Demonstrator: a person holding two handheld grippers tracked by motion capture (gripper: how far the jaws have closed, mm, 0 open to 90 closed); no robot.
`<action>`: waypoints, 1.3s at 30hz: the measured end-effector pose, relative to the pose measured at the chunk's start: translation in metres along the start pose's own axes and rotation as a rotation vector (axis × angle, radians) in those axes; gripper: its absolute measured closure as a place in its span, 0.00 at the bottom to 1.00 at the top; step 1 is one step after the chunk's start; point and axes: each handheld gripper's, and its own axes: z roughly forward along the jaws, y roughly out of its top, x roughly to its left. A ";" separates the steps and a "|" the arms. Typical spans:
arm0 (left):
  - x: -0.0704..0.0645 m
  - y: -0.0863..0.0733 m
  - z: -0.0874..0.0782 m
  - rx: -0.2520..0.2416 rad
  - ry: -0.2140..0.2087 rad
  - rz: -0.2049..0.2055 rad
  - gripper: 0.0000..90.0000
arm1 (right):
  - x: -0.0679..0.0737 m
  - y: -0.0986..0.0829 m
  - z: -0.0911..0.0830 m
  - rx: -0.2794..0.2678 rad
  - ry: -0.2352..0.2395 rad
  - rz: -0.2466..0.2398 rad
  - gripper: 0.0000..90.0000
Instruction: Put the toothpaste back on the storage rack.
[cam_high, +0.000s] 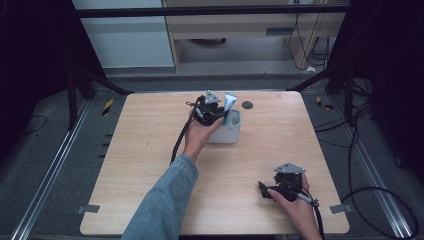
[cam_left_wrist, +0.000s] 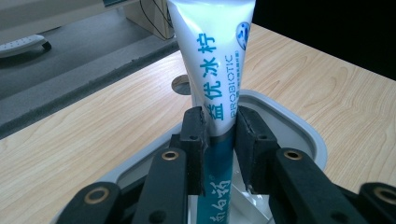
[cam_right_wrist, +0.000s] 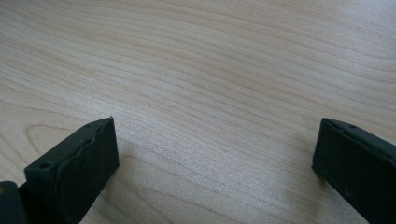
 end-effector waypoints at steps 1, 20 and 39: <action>0.000 0.000 -0.001 0.000 -0.001 -0.001 0.80 | 0.000 0.000 0.000 -0.001 0.000 0.001 0.01; -0.003 -0.001 -0.019 -0.009 0.003 0.022 0.75 | 0.000 0.000 0.000 0.002 0.000 0.002 0.01; -0.016 0.001 -0.039 0.064 -0.054 0.047 0.28 | 0.001 0.000 0.000 0.002 -0.003 0.006 0.01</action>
